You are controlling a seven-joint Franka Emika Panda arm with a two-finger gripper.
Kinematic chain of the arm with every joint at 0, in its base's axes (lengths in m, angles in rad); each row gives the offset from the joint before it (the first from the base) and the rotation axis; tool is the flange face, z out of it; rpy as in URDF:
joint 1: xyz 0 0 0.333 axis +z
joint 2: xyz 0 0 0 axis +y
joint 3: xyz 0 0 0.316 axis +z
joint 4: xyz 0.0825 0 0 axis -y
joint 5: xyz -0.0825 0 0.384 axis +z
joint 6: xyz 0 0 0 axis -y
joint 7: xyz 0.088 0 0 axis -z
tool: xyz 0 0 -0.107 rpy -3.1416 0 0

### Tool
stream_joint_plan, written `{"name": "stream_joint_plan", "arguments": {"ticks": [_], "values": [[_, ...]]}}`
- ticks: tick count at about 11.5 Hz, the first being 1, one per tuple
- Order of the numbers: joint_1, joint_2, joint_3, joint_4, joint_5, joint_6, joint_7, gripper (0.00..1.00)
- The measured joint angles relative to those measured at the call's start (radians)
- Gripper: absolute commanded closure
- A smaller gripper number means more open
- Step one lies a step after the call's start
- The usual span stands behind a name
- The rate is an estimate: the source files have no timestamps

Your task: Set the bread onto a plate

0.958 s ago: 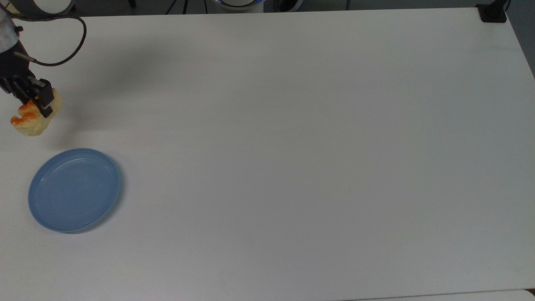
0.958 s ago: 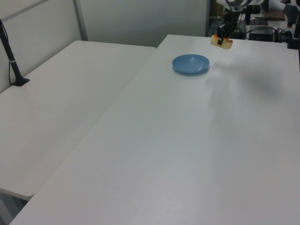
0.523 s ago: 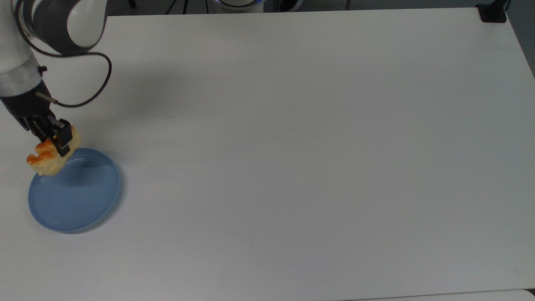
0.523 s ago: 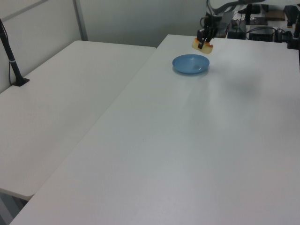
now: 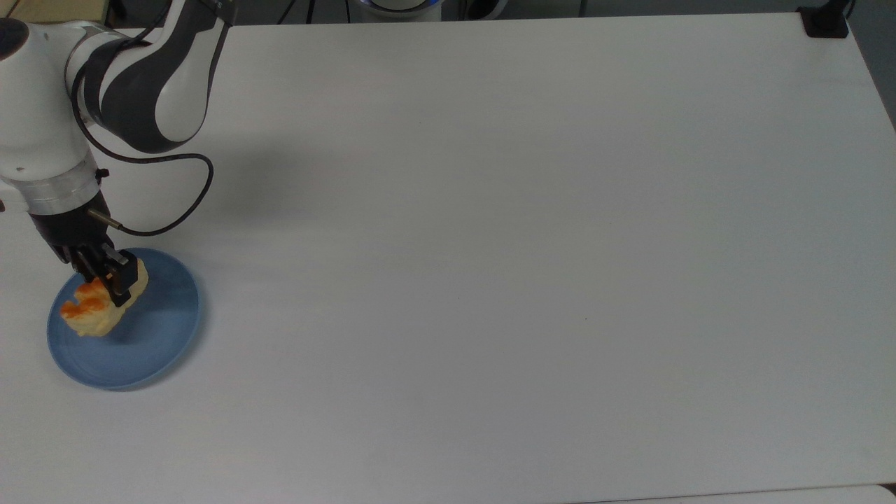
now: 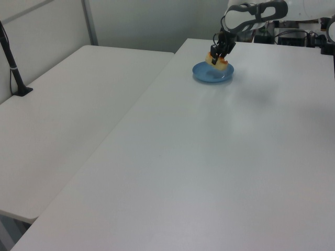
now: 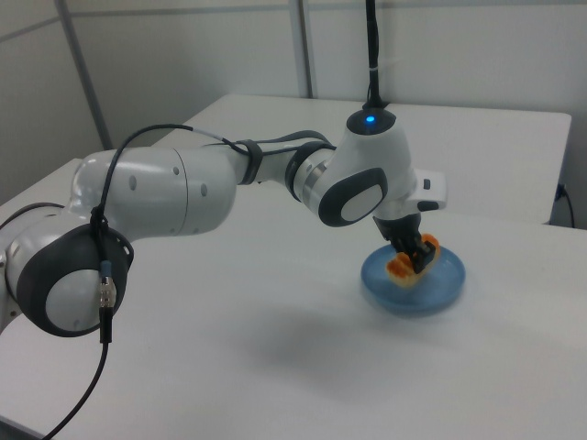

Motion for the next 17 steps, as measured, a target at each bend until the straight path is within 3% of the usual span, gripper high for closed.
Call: {"name": "stream_joint_plan", "arguments": {"ticks": [1, 3, 10, 12, 14, 17], "values": [[0.001, 0.001, 0.0, 0.0, -0.003, 0.0, 0.0, 0.2], [0.003, 0.001, 0.0, 0.001, -0.006, 0.0, 0.0, 0.14], [0.005, -0.012, 0.0, 0.014, -0.027, -0.005, 0.002, 0.12], [0.002, -0.101, 0.0, 0.016, -0.027, -0.168, 0.003, 0.1], [0.004, -0.237, 0.006, 0.017, -0.027, -0.395, 0.003, 0.0], [0.007, -0.432, 0.035, 0.015, -0.044, -0.723, 0.003, 0.0]]}}
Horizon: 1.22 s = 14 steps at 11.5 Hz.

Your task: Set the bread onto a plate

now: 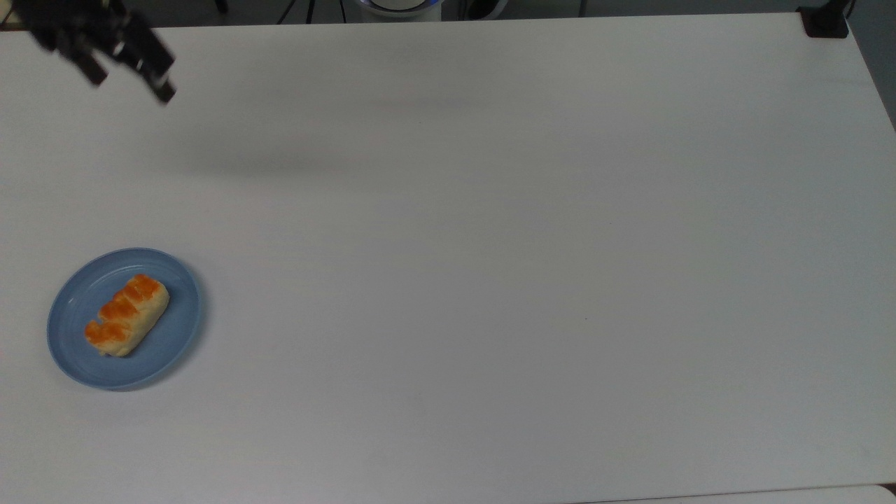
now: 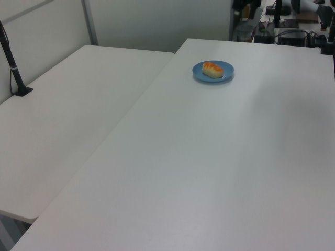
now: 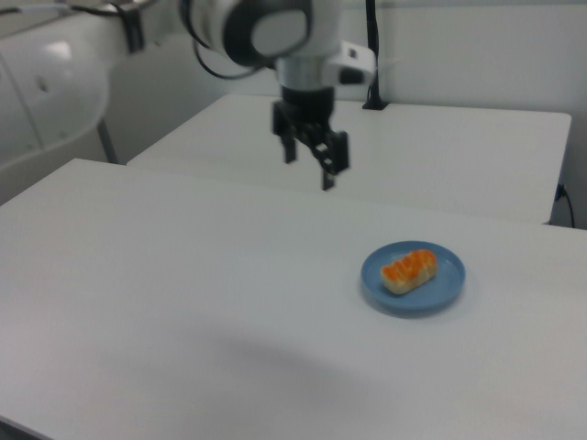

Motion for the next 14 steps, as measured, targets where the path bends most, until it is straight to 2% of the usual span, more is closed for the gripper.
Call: {"name": "stream_joint_plan", "arguments": {"ticks": [3, 5, 7, 9, 11, 14], "values": [[0.058, -0.155, 0.046, -0.017, -0.05, -0.211, -0.012, 0.0], [0.149, -0.237, 0.05, -0.075, -0.072, -0.23, -0.013, 0.0], [0.271, -0.284, 0.046, -0.142, -0.135, -0.227, -0.01, 0.0], [0.344, -0.286, 0.019, -0.207, -0.143, -0.117, -0.007, 0.0], [0.35, -0.28, 0.01, -0.288, -0.144, 0.05, -0.009, 0.0], [0.351, -0.277, 0.007, -0.362, -0.174, 0.139, -0.012, 0.0]]}}
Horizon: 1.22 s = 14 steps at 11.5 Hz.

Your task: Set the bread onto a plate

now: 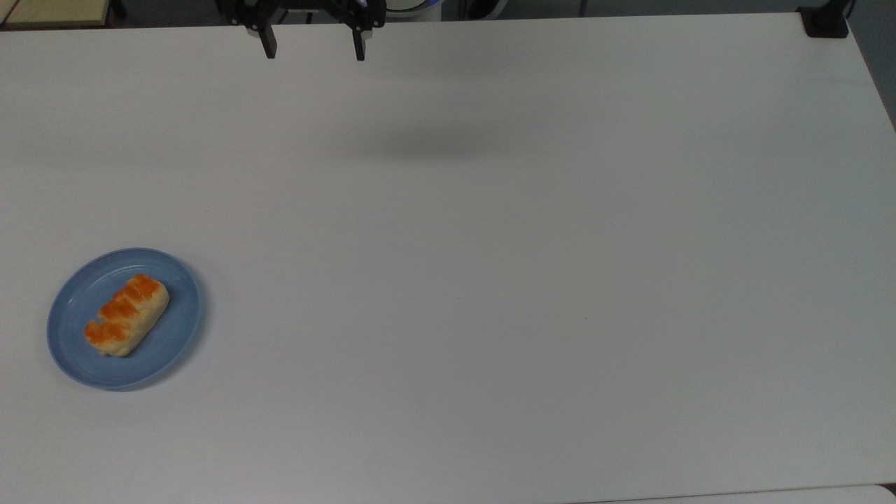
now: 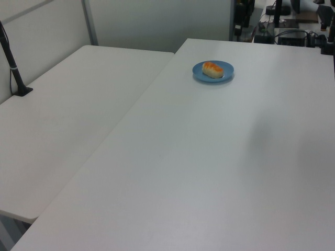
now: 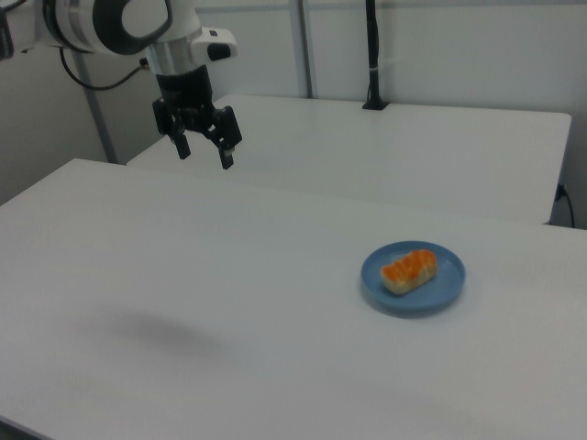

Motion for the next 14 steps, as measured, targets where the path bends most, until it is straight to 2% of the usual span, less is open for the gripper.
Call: {"name": "stream_joint_plan", "arguments": {"ticks": [11, 12, 14], "values": [[0.001, -0.004, 0.002, -0.023, -0.009, 0.001, -0.001, 0.0], [-0.008, -0.004, 0.013, -0.023, -0.009, 0.001, -0.001, 0.0], [-0.058, -0.004, 0.068, -0.023, -0.009, 0.001, -0.001, 0.0]]}}
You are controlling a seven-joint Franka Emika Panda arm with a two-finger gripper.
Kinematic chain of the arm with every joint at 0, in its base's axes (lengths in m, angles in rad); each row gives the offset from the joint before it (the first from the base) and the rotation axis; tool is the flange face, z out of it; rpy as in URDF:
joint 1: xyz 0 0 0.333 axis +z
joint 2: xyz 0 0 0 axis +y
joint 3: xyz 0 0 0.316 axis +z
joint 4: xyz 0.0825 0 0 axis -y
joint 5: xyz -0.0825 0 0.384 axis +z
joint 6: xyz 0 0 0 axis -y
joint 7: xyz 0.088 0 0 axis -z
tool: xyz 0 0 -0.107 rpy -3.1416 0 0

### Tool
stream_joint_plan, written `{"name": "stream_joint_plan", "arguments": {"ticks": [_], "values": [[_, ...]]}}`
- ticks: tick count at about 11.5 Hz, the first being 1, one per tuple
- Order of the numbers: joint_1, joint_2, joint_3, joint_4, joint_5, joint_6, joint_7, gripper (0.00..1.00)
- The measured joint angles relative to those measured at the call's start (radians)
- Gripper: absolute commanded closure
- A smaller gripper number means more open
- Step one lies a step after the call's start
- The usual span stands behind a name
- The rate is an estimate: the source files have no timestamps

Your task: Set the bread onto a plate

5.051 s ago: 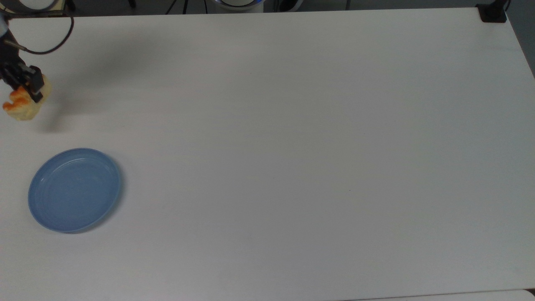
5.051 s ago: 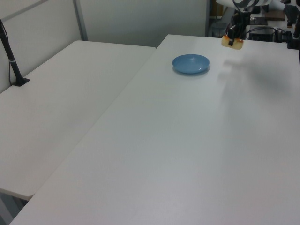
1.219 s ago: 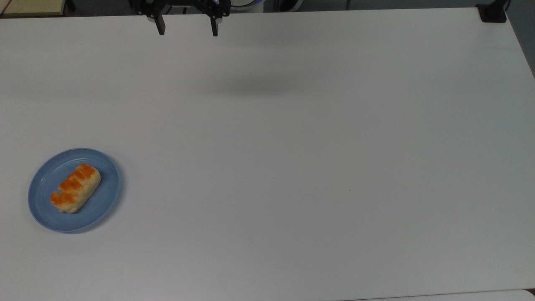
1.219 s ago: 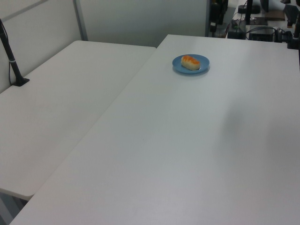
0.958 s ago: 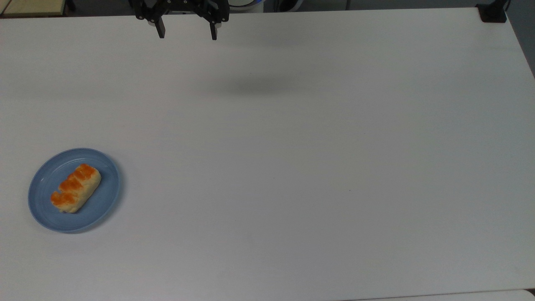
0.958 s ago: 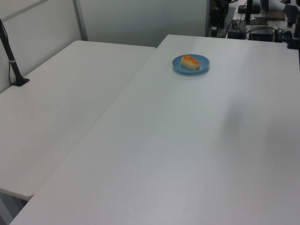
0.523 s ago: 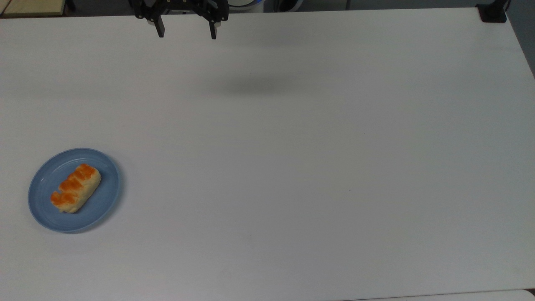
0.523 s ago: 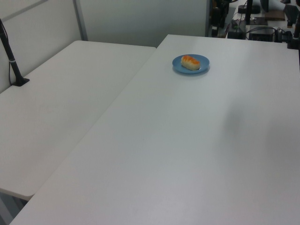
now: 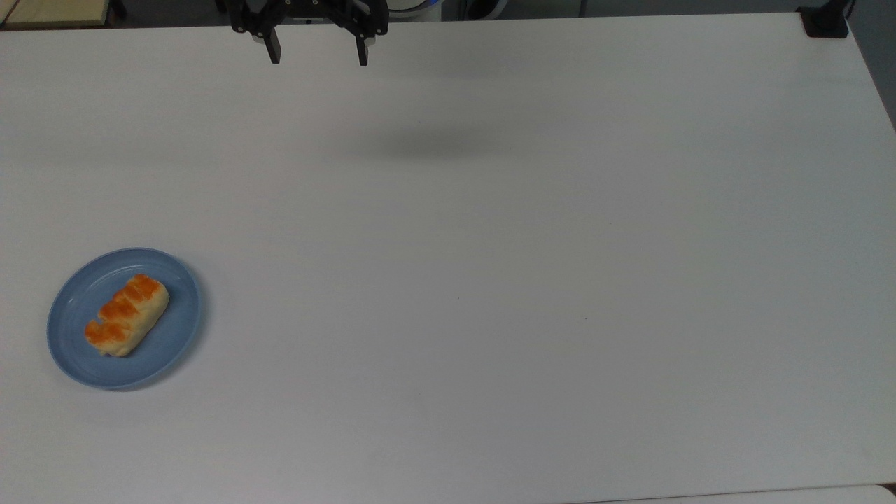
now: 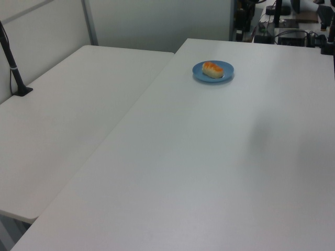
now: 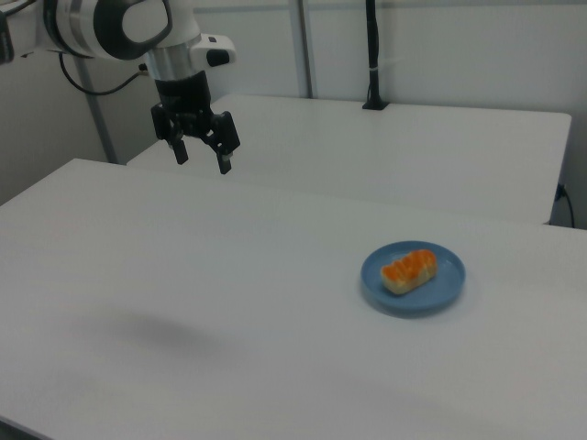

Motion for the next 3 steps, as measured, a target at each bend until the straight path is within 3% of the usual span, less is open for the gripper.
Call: {"name": "stream_joint_plan", "arguments": {"ticks": [3], "values": [[-0.009, 0.0, 0.016, 0.0, 0.0, 0.0, 0.0, 0.0]]}}
